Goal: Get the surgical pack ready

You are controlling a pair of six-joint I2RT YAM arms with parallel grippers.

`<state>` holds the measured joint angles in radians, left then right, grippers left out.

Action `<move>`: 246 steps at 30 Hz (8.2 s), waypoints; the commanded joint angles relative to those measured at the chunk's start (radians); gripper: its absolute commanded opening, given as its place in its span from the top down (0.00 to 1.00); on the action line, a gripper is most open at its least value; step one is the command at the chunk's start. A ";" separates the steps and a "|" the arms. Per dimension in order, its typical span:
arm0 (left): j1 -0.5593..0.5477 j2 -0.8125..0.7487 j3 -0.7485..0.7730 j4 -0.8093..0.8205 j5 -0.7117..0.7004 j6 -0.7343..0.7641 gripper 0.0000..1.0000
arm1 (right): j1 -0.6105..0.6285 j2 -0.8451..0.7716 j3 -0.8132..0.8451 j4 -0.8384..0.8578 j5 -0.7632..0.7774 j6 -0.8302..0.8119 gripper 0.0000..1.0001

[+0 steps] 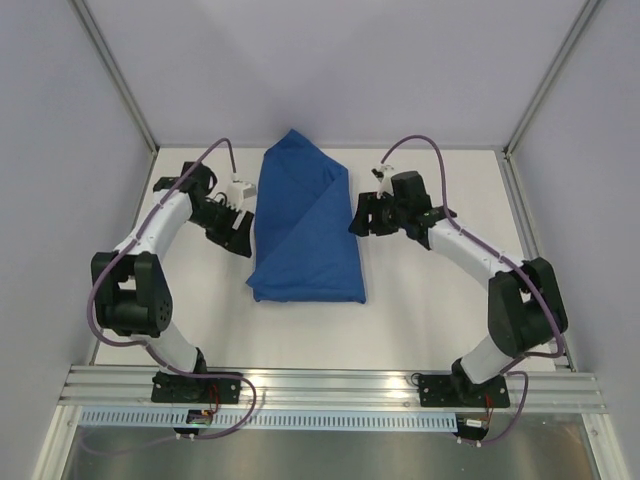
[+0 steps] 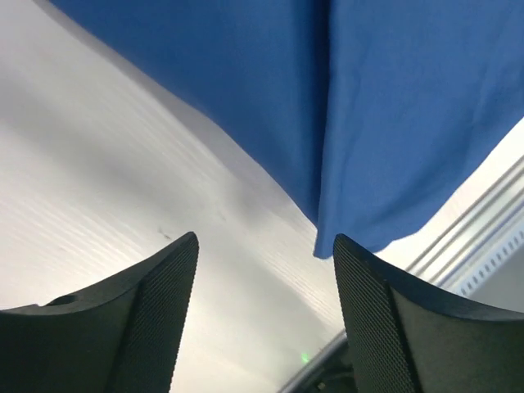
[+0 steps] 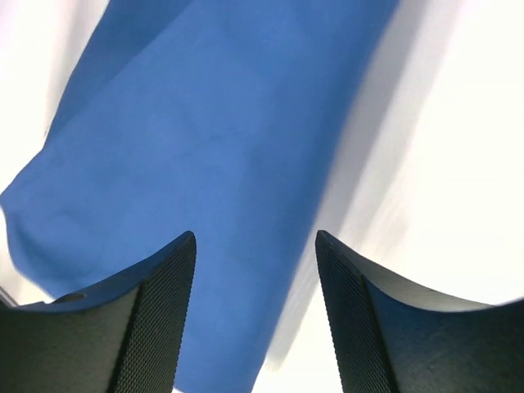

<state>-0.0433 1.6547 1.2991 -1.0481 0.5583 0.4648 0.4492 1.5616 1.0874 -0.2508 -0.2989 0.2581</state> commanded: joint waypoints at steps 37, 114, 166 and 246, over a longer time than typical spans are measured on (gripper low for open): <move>-0.156 0.045 -0.260 0.116 0.063 0.073 1.00 | -0.060 0.186 -0.152 0.127 -0.296 0.167 0.95; -0.451 0.287 0.052 0.240 -0.107 -0.078 0.61 | -0.198 0.744 0.465 0.275 -0.224 0.481 1.00; -0.090 0.315 0.199 0.231 -0.195 -0.339 0.33 | -0.132 0.478 0.295 -0.011 -0.066 0.128 0.47; -0.081 -0.262 -0.451 0.056 0.175 0.371 1.00 | -0.012 -0.096 -0.039 -0.071 -0.123 0.035 0.02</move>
<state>-0.1291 1.3991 0.8707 -0.9554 0.8097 0.7628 0.4381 1.3136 0.8955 -0.2863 -0.4133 0.3370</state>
